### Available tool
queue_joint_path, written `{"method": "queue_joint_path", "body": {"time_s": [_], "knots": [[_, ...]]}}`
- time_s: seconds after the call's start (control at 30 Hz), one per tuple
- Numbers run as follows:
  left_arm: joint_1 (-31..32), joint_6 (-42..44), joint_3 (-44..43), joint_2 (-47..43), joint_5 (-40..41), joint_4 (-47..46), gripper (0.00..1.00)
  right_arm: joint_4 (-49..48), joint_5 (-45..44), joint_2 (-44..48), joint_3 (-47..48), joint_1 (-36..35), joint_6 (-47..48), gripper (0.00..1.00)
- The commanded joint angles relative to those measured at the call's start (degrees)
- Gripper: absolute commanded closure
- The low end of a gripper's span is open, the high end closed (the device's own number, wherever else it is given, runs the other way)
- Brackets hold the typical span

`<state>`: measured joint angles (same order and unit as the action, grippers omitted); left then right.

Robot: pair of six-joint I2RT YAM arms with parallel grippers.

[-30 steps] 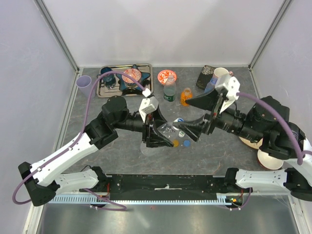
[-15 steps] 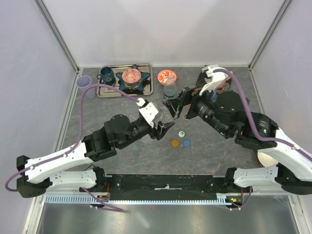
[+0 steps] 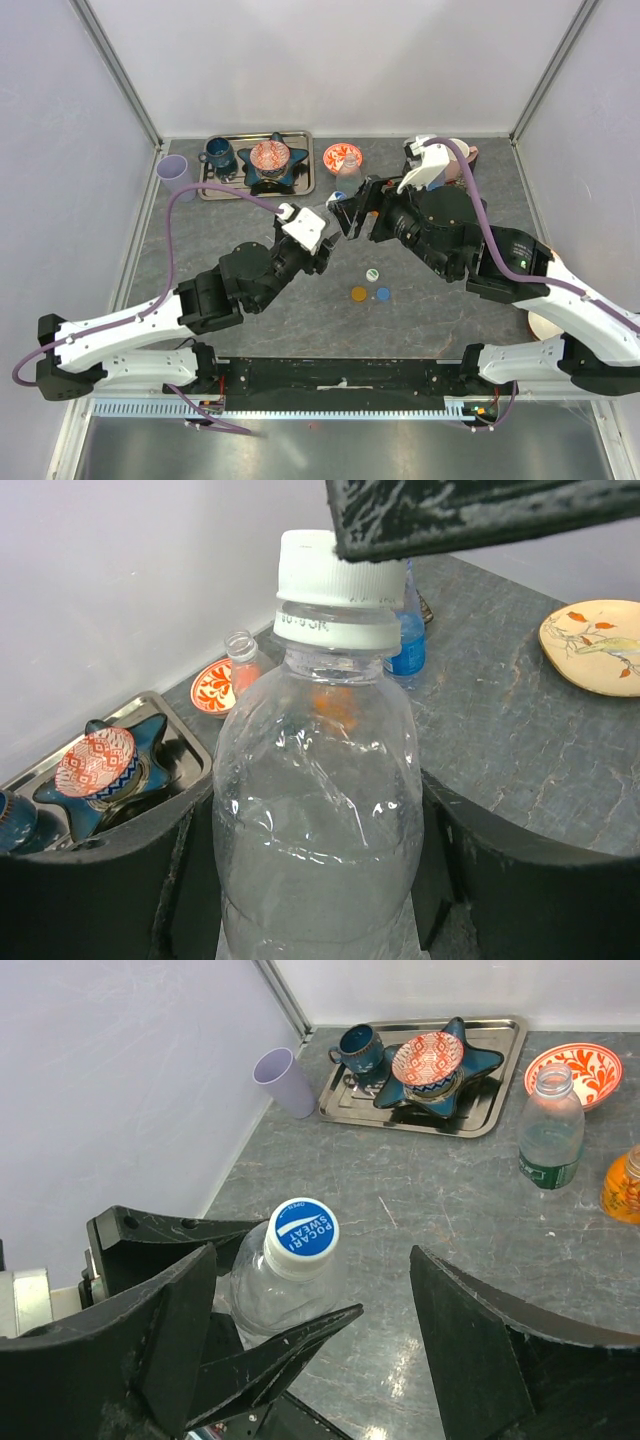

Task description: Unscrew the bottle caps

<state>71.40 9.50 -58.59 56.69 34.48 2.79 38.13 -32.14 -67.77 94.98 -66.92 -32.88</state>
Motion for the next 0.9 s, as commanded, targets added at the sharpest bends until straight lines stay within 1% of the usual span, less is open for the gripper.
{"method": "queue_joint_path", "body": {"time_s": [0.0,0.17,0.33,0.47,0.5,0.77,0.87], "knots": [[0.7,1.6,0.7,-1.8,2.2,-4.2,0.55,-2.9,-2.6,-0.6,-0.4,-0.1,-0.6,0.16],[0.7,1.7,1.3,-2.3,2.2,-4.2,0.55,-6.3,-3.4,-0.1,-2.0,0.2,0.7,0.18],[0.7,1.8,2.0,-3.2,2.3,-4.2,0.55,-6.9,-0.6,-1.7,-1.8,1.1,0.3,0.22],[0.7,1.7,2.2,-3.6,2.3,-4.2,0.55,-7.5,0.8,-2.3,-2.4,1.5,-0.3,0.28],[0.7,1.7,2.2,-3.8,2.3,-4.2,0.55,-7.6,1.5,-2.4,-2.6,1.7,-0.3,0.31],[0.7,1.7,2.3,-4.0,2.1,-4.2,0.55,-7.8,3.7,-3.2,-3.0,2.5,-0.9,0.39],[0.7,1.7,2.5,-4.0,2.1,-4.3,0.55,-8.1,3.8,-3.1,-3.3,2.7,-1.0,0.45]]}}
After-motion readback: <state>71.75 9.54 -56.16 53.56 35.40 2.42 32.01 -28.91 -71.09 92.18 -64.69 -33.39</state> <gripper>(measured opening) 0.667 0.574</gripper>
